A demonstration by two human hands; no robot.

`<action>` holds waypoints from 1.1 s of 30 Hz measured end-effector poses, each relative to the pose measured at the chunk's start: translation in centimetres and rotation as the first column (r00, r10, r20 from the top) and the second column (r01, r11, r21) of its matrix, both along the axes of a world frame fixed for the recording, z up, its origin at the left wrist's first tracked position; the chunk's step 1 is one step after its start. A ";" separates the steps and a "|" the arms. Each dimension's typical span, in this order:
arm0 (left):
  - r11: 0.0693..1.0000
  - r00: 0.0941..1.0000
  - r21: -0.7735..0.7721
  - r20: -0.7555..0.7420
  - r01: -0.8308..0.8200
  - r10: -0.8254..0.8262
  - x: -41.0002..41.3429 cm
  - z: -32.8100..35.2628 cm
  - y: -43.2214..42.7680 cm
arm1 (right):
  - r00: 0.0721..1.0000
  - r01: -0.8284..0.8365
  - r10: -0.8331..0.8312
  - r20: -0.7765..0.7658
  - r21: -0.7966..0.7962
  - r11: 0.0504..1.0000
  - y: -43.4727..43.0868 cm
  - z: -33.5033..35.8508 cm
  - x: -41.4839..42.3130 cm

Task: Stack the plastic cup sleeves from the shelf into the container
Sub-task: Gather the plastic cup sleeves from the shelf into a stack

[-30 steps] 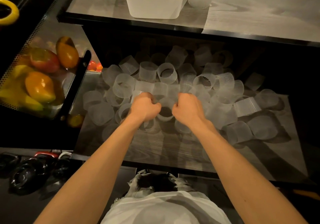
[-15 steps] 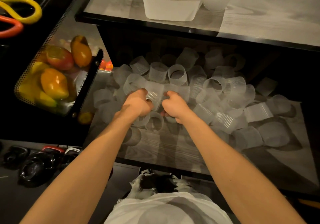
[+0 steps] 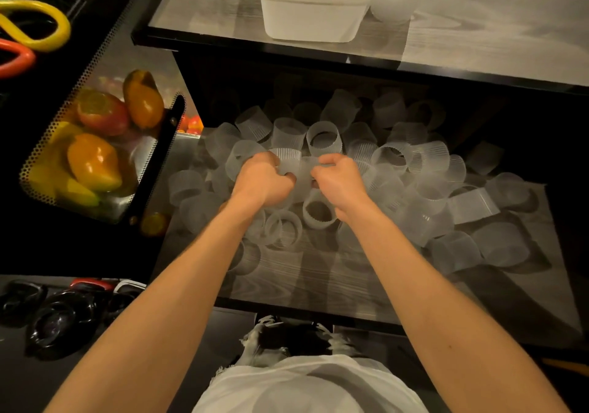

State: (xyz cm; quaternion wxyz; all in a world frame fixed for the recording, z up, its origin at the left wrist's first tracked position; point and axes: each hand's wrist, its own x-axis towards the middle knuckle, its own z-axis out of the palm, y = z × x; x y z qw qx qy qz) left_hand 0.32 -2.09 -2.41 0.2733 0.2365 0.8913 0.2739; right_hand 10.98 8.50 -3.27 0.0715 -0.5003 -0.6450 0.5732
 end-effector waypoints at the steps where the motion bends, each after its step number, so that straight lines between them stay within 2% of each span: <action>1: 1.000 1.000 0.019 0.015 0.007 -0.007 0.2 0.1 0.3 | 1.000 0.014 -0.014 -0.005 0.000 1.000 0.3 0.1 0.4; 7: 0.989 0.995 0.116 0.042 0.089 -0.094 1.5 0.2 1.3 | 1.000 0.029 -0.029 -0.008 0.026 0.999 1.2 -0.4 3.4; 10: 0.983 0.987 0.142 0.090 0.120 -0.134 2.1 -0.4 1.4 | 0.999 -0.052 0.052 0.005 0.036 0.998 1.2 -0.7 4.8; 15: 0.974 0.971 0.158 0.148 0.162 -0.185 3.1 -2.0 1.1 | 0.968 -0.234 0.196 0.156 0.278 0.932 0.5 -1.3 6.1; 20: 0.967 0.969 0.108 0.073 0.229 -0.238 3.7 -4.0 1.4 | 0.926 -0.353 0.237 0.293 0.449 0.821 -0.4 -2.0 6.4; 25: 0.961 0.961 0.017 -0.023 0.276 -0.275 4.0 -4.3 1.5 | 0.868 -0.465 0.284 0.407 0.467 0.753 -0.9 -1.9 6.5; 29: 0.955 0.954 0.016 -0.052 0.297 -0.295 4.0 -4.1 1.4 | 0.864 -0.468 0.254 0.434 0.509 0.722 -1.1 -1.5 6.5; 33: 0.926 0.917 -0.096 -0.139 0.364 -0.375 4.1 -3.4 1.1 | 0.773 -0.601 0.305 0.556 0.487 0.634 -1.5 -1.3 6.7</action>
